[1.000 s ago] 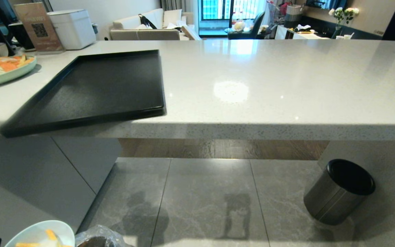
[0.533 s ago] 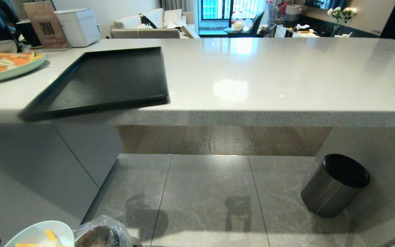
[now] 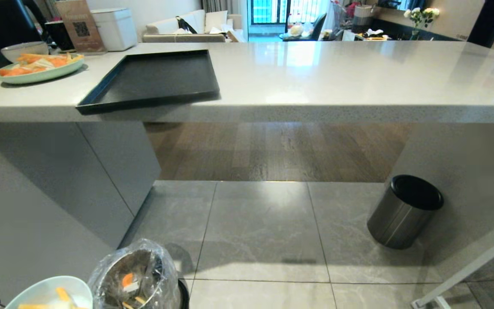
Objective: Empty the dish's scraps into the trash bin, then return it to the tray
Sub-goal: Move the bowl over the trash can
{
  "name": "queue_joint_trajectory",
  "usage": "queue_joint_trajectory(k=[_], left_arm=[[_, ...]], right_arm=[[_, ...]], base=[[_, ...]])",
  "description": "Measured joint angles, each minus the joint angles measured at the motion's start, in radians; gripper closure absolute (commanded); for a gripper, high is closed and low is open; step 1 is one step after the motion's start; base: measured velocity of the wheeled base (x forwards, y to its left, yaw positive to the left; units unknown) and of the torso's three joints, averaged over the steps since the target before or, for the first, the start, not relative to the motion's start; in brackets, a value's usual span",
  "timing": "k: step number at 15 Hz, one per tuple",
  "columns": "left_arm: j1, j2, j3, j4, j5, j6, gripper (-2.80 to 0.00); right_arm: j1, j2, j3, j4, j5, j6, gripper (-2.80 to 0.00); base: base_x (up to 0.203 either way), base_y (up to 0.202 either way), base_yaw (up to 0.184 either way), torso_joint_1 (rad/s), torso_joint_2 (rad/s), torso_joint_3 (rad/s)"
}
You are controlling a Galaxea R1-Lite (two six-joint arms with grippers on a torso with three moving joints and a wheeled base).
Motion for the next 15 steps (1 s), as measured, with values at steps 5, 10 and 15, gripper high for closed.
queue_joint_trajectory(k=[5, 10, 15], left_arm=[[-0.001, 0.0, -0.002, -0.002, -0.002, -0.001, 0.0], [-0.004, 0.002, -0.011, -0.002, -0.001, -0.001, 0.0], [-0.006, 0.008, -0.011, -0.004, -0.003, -0.001, 0.0]], right_arm=[[0.0, 0.0, 0.0, -0.001, -0.001, 0.0, 0.0], [0.0, 0.0, 0.0, -0.001, 0.0, 0.0, 0.0], [0.0, 0.0, 0.0, -0.001, 0.0, 0.0, 0.0]], base=[[-0.061, 0.0, 0.0, 0.0, 0.0, 0.002], [0.0, 0.0, 0.0, 0.0, 0.0, 0.0], [0.0, 0.0, 0.0, 0.0, 0.0, 0.0]])
